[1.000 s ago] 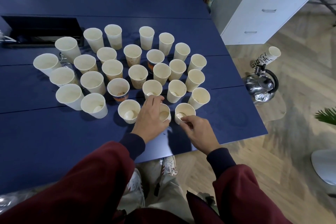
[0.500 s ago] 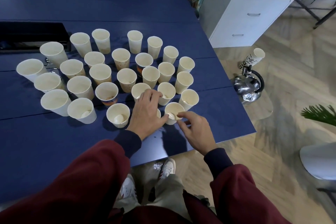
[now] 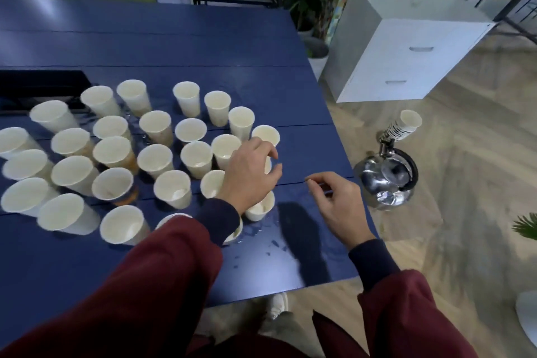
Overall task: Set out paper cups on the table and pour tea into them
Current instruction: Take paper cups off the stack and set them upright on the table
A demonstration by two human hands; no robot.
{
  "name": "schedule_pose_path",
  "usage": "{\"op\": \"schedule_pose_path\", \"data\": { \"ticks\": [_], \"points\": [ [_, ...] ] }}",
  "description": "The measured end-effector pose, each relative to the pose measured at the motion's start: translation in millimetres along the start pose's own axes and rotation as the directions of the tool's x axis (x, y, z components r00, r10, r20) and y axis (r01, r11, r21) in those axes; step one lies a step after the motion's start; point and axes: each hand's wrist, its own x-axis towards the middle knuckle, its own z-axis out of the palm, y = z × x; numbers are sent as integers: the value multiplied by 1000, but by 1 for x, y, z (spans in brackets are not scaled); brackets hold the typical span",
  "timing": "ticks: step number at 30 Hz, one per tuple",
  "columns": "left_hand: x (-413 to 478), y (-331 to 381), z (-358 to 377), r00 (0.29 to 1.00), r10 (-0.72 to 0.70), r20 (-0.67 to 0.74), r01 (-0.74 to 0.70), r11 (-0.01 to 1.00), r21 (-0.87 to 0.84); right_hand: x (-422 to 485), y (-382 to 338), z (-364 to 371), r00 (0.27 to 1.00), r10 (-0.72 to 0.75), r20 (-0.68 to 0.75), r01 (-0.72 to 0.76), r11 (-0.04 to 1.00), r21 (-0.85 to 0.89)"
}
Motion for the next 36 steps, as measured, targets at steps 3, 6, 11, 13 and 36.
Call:
{"op": "schedule_pose_path", "data": {
  "ticks": [3,6,11,13,36],
  "points": [
    [21,24,32,997,-31,66,31,999,-5,17,34,-27,999,38,27,-37,999,-9],
    [37,40,59,989,-53,137,52,999,11,27,62,-49,995,88,43,-87,996,-20],
    [66,63,92,967,-57,250,43,997,62,41,96,-78,989,148,17,-148,988,-35],
    [79,70,102,960,-41,276,21,997,75,47,109,-87,983,183,20,-182,982,-55],
    [251,160,302,866,-215,452,234,972,14,196,307,-203,929,358,95,-345,930,-131]
  ]
}}
